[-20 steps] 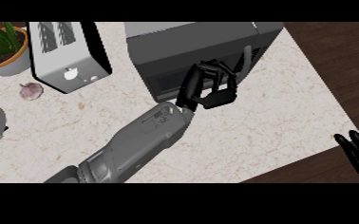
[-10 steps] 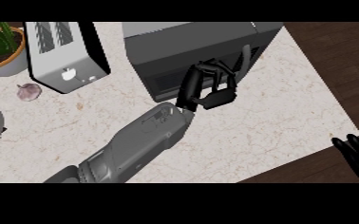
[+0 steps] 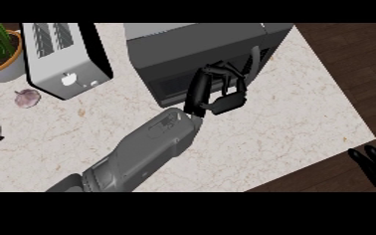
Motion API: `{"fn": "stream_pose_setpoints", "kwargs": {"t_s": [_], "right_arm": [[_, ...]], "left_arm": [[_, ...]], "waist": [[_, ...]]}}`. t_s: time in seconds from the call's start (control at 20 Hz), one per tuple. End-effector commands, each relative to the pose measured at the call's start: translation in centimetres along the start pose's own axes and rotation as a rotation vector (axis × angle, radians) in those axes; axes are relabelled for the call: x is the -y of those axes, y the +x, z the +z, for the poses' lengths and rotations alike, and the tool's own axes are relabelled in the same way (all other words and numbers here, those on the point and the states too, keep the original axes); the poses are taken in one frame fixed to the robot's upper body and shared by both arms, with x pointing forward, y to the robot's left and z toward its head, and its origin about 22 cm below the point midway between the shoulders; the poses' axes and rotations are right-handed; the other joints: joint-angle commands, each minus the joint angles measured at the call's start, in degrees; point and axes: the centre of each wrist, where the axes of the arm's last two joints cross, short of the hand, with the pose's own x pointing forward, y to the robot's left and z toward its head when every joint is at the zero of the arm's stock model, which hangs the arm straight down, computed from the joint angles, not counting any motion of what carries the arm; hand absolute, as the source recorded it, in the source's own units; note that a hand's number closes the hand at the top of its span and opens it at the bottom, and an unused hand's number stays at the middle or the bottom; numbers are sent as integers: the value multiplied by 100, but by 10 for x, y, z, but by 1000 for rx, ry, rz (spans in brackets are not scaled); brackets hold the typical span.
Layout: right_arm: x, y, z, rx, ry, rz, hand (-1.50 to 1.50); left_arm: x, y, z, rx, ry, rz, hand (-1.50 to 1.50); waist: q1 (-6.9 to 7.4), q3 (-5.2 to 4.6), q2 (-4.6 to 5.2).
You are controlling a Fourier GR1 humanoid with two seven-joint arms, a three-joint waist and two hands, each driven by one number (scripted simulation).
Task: Pick up the milk, place it into the microwave and close the microwave
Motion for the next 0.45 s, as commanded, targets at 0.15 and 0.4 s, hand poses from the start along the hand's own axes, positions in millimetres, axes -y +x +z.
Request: {"fn": "stream_pose_setpoints", "kwargs": {"t_s": [0.15, 0.4], "right_arm": [[0, 4, -4, -2, 27, -2, -150], [0, 6, -2, -15, 24, -8, -150]], "left_arm": [[-15, -2, -17, -19, 84, -31, 150], [-14, 1, -21, 5, 99, -39, 150]], "waist": [[-51, 0, 131], [-143, 10, 108]]}}
